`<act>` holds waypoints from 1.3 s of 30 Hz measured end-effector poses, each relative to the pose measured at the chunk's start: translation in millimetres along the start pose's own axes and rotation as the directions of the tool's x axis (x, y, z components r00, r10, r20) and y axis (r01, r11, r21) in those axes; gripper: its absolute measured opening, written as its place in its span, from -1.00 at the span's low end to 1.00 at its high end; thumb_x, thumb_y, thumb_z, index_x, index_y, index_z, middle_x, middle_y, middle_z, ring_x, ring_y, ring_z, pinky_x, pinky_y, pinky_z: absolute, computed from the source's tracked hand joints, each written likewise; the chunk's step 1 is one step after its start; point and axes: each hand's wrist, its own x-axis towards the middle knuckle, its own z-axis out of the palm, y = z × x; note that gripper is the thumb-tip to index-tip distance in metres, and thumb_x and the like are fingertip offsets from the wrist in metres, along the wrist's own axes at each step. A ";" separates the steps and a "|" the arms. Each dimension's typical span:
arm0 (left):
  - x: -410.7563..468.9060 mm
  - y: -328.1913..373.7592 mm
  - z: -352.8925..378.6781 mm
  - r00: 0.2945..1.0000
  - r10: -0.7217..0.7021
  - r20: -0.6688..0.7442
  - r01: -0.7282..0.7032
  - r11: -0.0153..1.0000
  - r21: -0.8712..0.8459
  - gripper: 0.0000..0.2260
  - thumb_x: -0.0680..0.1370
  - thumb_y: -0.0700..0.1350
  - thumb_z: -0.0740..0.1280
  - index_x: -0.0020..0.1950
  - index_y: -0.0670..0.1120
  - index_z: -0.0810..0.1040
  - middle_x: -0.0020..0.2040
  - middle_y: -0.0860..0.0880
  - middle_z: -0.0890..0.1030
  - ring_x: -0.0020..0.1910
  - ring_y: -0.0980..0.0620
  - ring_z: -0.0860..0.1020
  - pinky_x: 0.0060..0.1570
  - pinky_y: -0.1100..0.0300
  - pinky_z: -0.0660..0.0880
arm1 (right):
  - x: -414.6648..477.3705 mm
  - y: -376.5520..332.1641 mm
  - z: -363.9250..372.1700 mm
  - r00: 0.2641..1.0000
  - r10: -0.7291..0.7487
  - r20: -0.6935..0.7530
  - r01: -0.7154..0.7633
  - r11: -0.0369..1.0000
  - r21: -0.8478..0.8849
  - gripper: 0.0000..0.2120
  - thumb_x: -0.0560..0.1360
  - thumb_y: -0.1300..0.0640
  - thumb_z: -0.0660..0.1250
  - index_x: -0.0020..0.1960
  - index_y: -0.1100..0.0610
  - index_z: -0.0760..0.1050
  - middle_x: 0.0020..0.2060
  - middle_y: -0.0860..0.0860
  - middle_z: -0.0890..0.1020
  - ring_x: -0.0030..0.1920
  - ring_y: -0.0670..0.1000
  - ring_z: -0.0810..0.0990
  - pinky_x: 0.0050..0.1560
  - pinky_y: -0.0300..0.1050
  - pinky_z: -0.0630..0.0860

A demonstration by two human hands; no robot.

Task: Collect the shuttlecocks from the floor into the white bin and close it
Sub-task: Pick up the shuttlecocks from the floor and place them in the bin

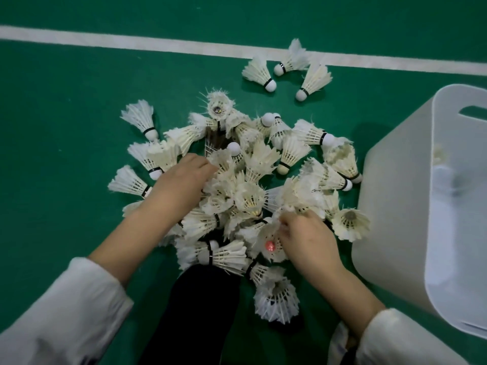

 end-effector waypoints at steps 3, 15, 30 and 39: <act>0.4 0.0 4.6 0.998 0.003 -0.064 -0.004 1.000 -0.016 -0.67 0.54 -0.20 0.24 0.30 -0.06 0.41 0.19 -0.01 0.48 0.23 -0.01 0.30 0.21 0.13 0.28 | 1.7 -2.5 -11.5 0.990 -0.050 -0.134 0.065 0.992 0.107 -0.86 0.54 0.11 0.20 -0.04 0.14 0.51 -0.30 -0.04 0.47 -0.02 0.02 0.42 -0.21 -0.08 0.41; -11.6 11.1 4.6 0.967 -0.130 -0.218 0.034 0.917 -0.398 -0.87 0.53 -0.07 0.29 -0.14 -0.12 0.48 -0.05 0.00 0.53 -0.03 0.01 0.48 -0.09 0.20 0.33 | 28.5 -7.1 -16.5 0.989 0.042 -0.143 -0.023 0.991 0.133 -0.87 0.49 0.13 0.28 -0.01 0.14 0.40 -0.29 -0.04 0.39 -0.11 0.05 0.43 -0.25 -0.08 0.37; -45.0 20.7 -7.8 0.931 -0.081 -0.355 -0.065 0.921 -0.383 -0.78 0.54 -0.16 0.24 0.10 0.03 0.25 0.15 -0.09 0.40 0.12 -0.01 0.40 0.09 0.16 0.37 | 39.8 -15.3 -18.7 0.990 0.028 -0.136 -0.004 0.985 0.174 -0.75 0.53 0.11 0.17 -0.25 0.21 0.45 -0.42 0.06 0.48 -0.33 0.10 0.46 -0.41 -0.10 0.32; -42.4 20.4 25.0 0.979 0.063 -0.193 -0.073 0.996 -0.042 -0.78 0.42 -0.09 0.39 0.02 -0.14 0.57 0.21 -0.22 0.47 0.24 -0.11 0.31 -0.01 -0.03 0.52 | 34.2 -19.3 -35.6 0.972 -0.108 -0.207 0.152 0.966 0.210 -0.82 0.55 0.09 0.18 -0.19 0.14 0.38 -0.29 -0.02 0.43 -0.13 0.00 0.38 -0.22 -0.12 0.21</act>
